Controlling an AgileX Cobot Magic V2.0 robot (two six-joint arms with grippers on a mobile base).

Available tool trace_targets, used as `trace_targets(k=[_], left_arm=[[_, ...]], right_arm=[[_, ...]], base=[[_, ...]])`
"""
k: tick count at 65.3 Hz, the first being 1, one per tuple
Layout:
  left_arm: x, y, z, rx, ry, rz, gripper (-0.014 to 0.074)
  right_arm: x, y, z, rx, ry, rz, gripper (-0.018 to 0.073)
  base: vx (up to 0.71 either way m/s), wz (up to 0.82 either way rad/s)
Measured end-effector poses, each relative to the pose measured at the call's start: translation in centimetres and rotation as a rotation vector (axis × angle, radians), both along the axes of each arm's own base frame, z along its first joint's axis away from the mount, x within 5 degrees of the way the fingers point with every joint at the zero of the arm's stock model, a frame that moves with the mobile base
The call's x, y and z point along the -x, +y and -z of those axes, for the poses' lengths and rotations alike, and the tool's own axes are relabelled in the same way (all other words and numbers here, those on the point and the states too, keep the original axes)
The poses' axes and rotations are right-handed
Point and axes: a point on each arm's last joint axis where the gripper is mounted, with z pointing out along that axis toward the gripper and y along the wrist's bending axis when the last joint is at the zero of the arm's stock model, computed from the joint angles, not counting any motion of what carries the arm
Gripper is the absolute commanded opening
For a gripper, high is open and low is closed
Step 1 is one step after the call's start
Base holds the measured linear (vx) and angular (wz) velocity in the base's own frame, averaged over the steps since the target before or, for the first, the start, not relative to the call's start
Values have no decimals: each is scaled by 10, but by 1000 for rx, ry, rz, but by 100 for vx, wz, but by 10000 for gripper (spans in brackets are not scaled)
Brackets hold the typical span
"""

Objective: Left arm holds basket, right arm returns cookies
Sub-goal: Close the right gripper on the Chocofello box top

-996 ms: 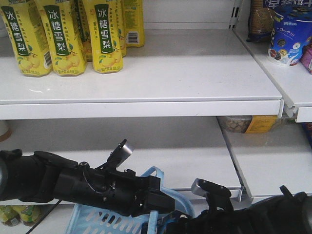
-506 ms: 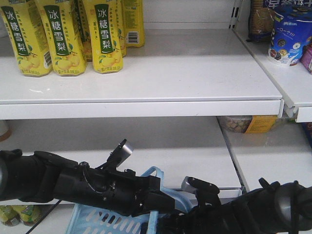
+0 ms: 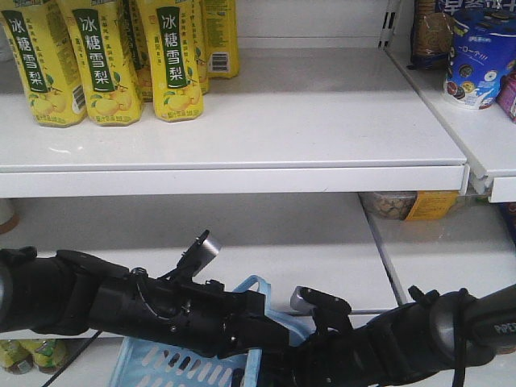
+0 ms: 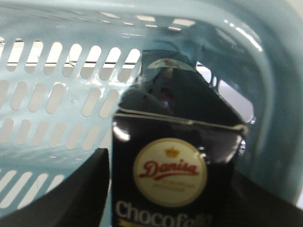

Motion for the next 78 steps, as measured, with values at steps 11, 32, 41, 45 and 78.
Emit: trace_targets(k=[11,32,41,45,78], left_arm=[[0,0,0,0,0,0,-6],[0,0,0,0,0,0,-6],[0,0,0,0,0,0,-6],[0,0,0,0,0,0,-6],[2,-2,-4,44,17,14,-6]], right_arm=[[0,0,0,-1,1,-1,230],[1,2,-2,-20,7,-10,225],[1,2,-12,-31,-11,-17,226],[1,2,-18,-37,-26,-19,226],[4,-7,-38,19,-97,-39,226]], base=[[0,0],[0,0],[0,0],[0,0],[0,0]])
